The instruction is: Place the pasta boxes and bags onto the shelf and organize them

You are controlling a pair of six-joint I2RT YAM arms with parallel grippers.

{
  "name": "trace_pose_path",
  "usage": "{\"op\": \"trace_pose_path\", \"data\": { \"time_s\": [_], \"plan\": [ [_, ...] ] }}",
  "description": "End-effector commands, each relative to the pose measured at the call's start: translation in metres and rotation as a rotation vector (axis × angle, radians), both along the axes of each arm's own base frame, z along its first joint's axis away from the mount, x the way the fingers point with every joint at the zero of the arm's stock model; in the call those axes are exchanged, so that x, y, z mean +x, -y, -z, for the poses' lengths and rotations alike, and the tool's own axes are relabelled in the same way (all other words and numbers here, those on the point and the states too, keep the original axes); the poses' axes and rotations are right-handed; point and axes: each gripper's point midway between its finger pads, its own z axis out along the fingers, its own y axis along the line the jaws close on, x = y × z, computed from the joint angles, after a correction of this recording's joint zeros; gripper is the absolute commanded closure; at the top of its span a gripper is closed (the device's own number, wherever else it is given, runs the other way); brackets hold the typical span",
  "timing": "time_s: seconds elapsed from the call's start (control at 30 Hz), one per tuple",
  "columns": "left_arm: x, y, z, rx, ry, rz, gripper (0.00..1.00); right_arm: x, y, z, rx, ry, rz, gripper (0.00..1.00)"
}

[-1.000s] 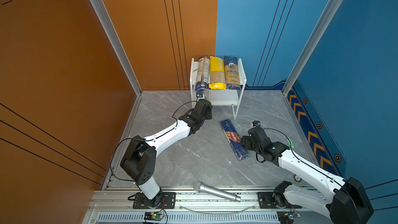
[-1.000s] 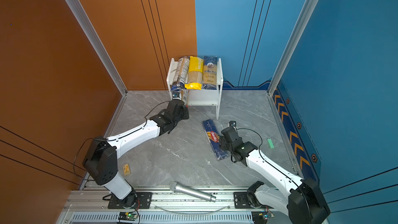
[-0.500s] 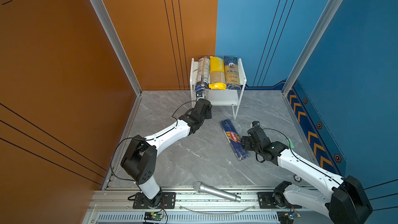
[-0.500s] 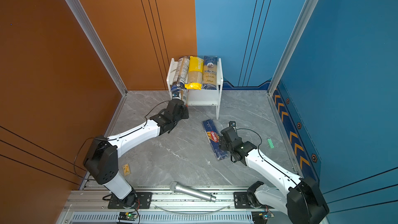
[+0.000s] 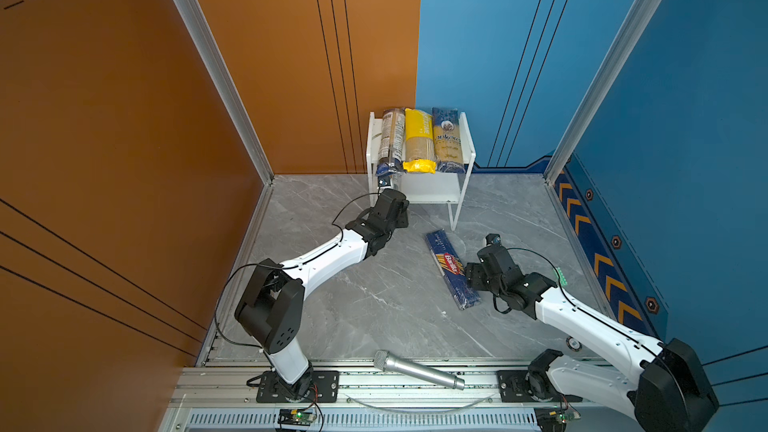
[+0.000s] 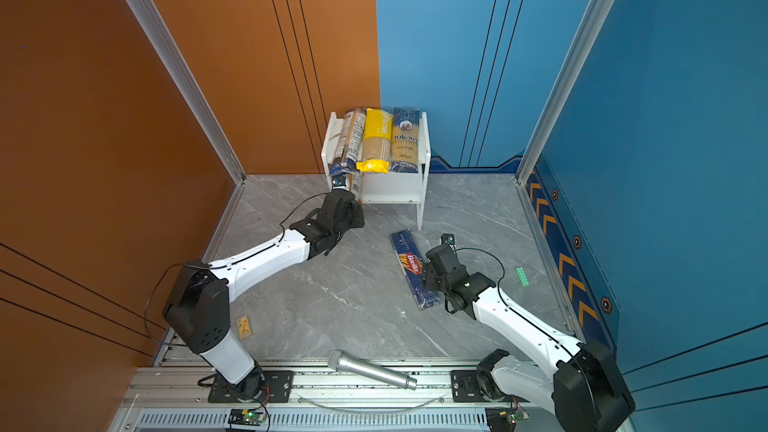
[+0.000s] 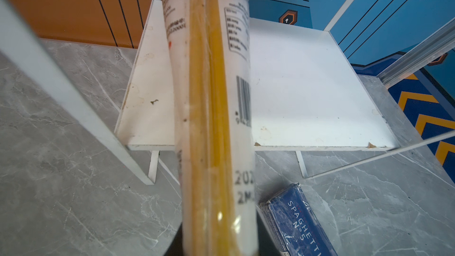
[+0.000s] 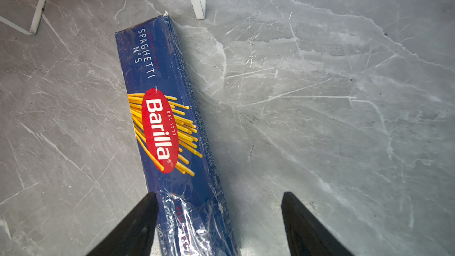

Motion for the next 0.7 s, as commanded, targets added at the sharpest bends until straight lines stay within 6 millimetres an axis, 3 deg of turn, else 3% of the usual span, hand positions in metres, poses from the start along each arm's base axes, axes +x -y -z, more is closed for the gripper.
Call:
{"op": "trace_pose_path", "data": {
  "time_s": [0.0,0.67],
  "plan": [
    [0.023,0.004,-0.082,-0.122,0.231,-0.027,0.98,0.007,-0.003,-0.011,0.013,0.027,-0.005,0.23],
    [0.022,0.005,-0.072,-0.144,0.212,-0.021,0.92,0.007,-0.003,-0.013,0.012,0.028,-0.006,0.23]
  ]
}}
